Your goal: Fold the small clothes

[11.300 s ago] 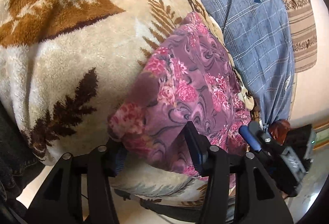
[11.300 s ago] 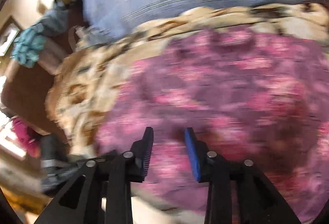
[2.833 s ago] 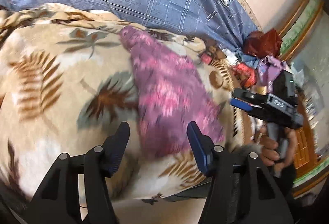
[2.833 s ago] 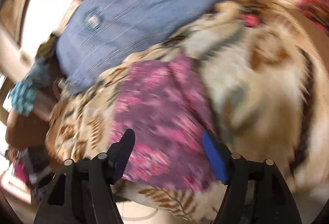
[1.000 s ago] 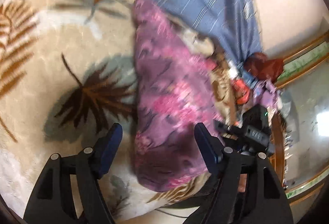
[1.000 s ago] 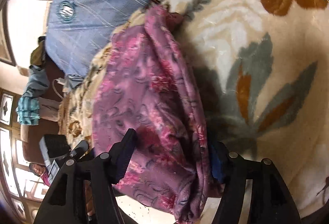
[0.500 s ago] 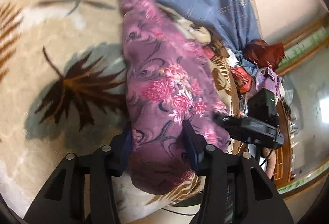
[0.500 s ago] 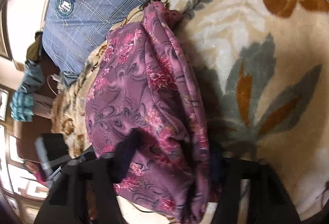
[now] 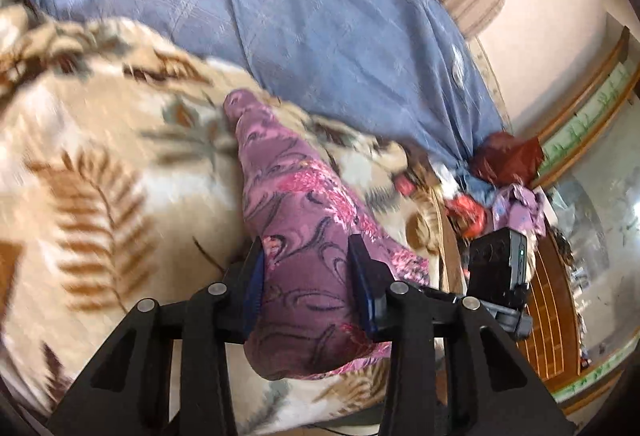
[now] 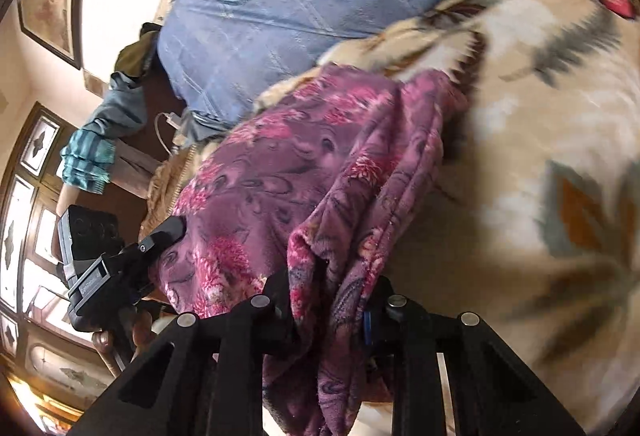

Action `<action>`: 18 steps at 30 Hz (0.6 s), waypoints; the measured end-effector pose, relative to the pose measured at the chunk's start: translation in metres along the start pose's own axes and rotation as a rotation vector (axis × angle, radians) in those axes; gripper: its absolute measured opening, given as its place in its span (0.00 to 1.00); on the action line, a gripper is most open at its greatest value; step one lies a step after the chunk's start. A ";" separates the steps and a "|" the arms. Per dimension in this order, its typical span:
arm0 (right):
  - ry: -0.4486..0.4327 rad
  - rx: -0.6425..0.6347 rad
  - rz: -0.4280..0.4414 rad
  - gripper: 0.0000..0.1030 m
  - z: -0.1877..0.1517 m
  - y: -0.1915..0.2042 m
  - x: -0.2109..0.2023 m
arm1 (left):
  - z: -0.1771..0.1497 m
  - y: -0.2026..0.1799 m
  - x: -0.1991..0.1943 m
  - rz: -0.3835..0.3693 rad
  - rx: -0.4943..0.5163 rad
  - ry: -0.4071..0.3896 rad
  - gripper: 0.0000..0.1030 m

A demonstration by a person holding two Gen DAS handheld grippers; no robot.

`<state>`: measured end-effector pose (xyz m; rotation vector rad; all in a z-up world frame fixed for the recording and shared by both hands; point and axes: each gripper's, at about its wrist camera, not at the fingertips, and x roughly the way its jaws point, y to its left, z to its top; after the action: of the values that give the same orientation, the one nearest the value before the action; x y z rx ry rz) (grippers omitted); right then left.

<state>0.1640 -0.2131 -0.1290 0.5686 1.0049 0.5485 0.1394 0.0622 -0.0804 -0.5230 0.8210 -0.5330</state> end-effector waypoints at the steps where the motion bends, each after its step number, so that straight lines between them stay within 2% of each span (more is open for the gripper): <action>1: -0.009 -0.002 0.011 0.21 0.007 0.006 0.005 | 0.009 -0.002 -0.006 0.003 0.011 -0.022 0.36; 4: -0.060 -0.024 0.019 0.21 0.024 0.022 0.010 | 0.027 -0.006 -0.017 0.023 0.047 -0.057 0.36; 7: -0.078 -0.034 0.006 0.21 0.029 0.025 0.017 | 0.031 0.003 -0.012 0.044 0.080 -0.072 0.36; 9: -0.047 -0.040 -0.049 0.22 0.028 0.014 0.035 | 0.025 0.025 0.004 0.041 0.040 -0.042 0.37; 10: -0.026 -0.023 -0.064 0.22 0.027 0.007 0.044 | 0.016 0.047 0.021 0.048 -0.021 -0.014 0.38; 11: 0.010 0.014 -0.075 0.25 0.024 -0.005 0.056 | 0.008 0.062 0.036 0.104 -0.054 0.018 0.39; 12: 0.067 0.072 -0.060 0.27 0.018 -0.022 0.072 | 0.000 0.074 0.051 0.223 -0.079 0.071 0.40; 13: 0.092 0.109 -0.040 0.29 0.013 -0.032 0.079 | -0.006 0.080 0.060 0.294 -0.085 0.108 0.41; 14: 0.092 0.150 -0.011 0.35 0.006 -0.043 0.081 | -0.011 0.082 0.059 0.270 -0.077 0.083 0.45; 17: 0.053 0.203 0.049 0.38 -0.007 -0.057 0.072 | -0.010 0.070 0.047 0.269 -0.011 0.078 0.47; 18: 0.037 0.231 0.064 0.39 -0.012 -0.062 0.065 | -0.013 0.068 0.043 0.275 0.004 0.071 0.51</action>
<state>0.1913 -0.2128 -0.2155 0.7997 1.0960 0.5038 0.1690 0.0832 -0.1527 -0.3811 0.9422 -0.3011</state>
